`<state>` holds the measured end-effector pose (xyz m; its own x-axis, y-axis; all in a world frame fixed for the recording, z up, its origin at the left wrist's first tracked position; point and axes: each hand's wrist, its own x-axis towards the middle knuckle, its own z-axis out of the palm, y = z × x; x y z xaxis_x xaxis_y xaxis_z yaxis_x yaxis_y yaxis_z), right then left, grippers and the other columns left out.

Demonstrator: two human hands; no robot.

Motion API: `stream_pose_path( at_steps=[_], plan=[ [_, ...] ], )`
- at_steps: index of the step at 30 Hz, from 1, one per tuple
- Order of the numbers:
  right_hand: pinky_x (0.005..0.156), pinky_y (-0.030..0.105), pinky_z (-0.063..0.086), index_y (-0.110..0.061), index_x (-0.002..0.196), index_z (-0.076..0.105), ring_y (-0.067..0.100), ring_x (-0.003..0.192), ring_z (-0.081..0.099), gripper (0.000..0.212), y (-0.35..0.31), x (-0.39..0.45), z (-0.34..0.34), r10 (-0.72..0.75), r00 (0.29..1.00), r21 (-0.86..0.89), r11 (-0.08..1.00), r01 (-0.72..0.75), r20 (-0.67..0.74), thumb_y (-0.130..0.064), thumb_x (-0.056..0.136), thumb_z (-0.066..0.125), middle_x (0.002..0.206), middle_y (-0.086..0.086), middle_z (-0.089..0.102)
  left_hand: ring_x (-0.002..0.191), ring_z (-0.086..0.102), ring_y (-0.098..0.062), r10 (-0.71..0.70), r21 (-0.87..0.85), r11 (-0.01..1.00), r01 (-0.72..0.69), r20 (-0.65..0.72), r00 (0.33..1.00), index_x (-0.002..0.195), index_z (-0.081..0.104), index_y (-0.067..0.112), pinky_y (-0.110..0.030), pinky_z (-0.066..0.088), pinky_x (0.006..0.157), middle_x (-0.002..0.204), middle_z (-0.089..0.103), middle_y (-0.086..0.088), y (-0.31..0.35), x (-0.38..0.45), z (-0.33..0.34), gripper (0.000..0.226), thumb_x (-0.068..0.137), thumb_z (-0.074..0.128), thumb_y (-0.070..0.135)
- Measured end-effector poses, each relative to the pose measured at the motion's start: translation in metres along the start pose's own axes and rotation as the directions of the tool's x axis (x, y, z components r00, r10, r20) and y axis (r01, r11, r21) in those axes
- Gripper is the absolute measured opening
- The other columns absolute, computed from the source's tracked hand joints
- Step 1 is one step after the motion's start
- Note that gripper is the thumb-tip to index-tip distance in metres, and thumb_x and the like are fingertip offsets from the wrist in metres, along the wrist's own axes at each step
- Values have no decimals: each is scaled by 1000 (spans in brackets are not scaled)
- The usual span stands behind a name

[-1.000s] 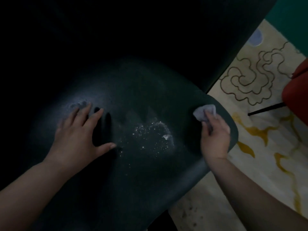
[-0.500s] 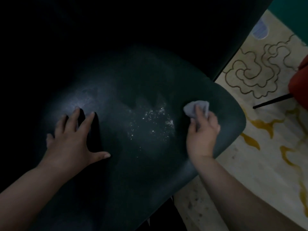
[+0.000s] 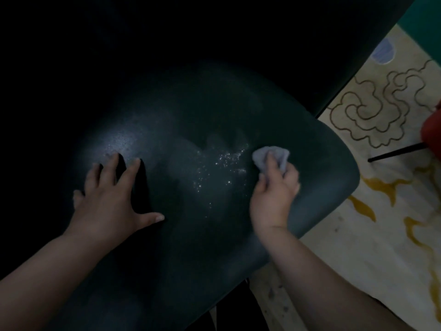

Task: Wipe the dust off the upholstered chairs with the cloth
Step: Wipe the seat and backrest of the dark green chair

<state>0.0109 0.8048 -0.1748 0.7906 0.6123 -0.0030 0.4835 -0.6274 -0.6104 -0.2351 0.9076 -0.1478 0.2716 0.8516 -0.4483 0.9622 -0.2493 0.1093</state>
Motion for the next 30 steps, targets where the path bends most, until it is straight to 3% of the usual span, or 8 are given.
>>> stream_pose_path(
  at_steps=[5, 8, 12, 16, 18, 23, 26, 30],
  plan=[
    [104, 33, 37, -20, 135, 52, 28, 116, 44, 52, -42, 2, 19, -180, 980, 272, 951, 151, 86, 2, 88, 56, 130, 13, 42, 144, -7, -26, -11, 4, 1000, 11, -3, 1000, 148, 2, 43, -64, 22, 108, 159, -9, 4, 3, -5, 1, 126, 47, 67, 80],
    [99, 35, 38, -27, 136, 49, 28, 114, 42, 53, -26, 49, 4, -191, 981, 43, 980, 192, -37, -9, 88, 58, 132, 11, 42, 145, -9, -25, -13, -9, 1000, 13, 1, 1000, 148, 1, 43, -63, 20, 109, 159, -10, 4, 3, -5, 1, 125, 49, 68, 79],
    [98, 32, 32, -27, 141, 44, 31, 115, 38, 51, -12, 64, 7, -80, 993, -95, 992, 88, 91, -17, 92, 56, 139, 10, 37, 144, -12, -24, -17, -9, 1000, 17, 21, 1000, 148, -3, 43, -65, 18, 109, 157, -14, 6, 6, -5, 1, 125, 50, 66, 80],
    [93, 38, 38, -22, 132, 56, 33, 107, 44, 52, -45, -1, 36, -375, 885, 82, 927, 367, 276, -1, 85, 57, 129, 14, 47, 144, -15, -24, -26, -9, 1000, 26, 26, 999, 147, -5, 42, -64, 16, 110, 157, -18, 8, 8, -5, 1, 125, 51, 65, 81],
    [97, 41, 40, -21, 130, 58, 32, 110, 44, 48, -53, -8, 37, -413, 856, 193, 909, 369, 310, -2, 87, 57, 128, 13, 48, 144, -15, -25, -22, -12, 1000, 22, 20, 1000, 148, -4, 42, -64, 15, 110, 157, -18, 7, 8, -5, 0, 124, 51, 65, 80],
    [97, 37, 35, -21, 134, 53, 36, 113, 42, 48, -17, 36, 5, -143, 990, -70, 987, 144, 13, -7, 89, 58, 132, 19, 42, 144, -14, -27, -18, -20, 1000, 18, 16, 1000, 148, -2, 41, -65, 14, 110, 158, -17, 5, 7, -5, 2, 124, 52, 66, 79],
    [98, 36, 34, -21, 139, 47, 34, 114, 38, 51, -17, 20, 11, -92, 993, -105, 989, 100, 77, -9, 90, 56, 135, 19, 37, 144, -14, -28, -13, -19, 1000, 13, 8, 1000, 148, -2, 41, -65, 13, 110, 157, -18, 5, 7, -5, 3, 124, 52, 65, 80],
    [100, 37, 34, -26, 136, 48, 30, 120, 37, 48, -47, -14, 39, -294, 898, 50, 954, 294, 328, -14, 91, 52, 135, 14, 39, 144, -16, -27, -18, -5, 1000, 18, 23, 1000, 148, -5, 41, -64, 13, 111, 156, -21, 6, 7, -5, 3, 123, 53, 64, 81]
  ],
)
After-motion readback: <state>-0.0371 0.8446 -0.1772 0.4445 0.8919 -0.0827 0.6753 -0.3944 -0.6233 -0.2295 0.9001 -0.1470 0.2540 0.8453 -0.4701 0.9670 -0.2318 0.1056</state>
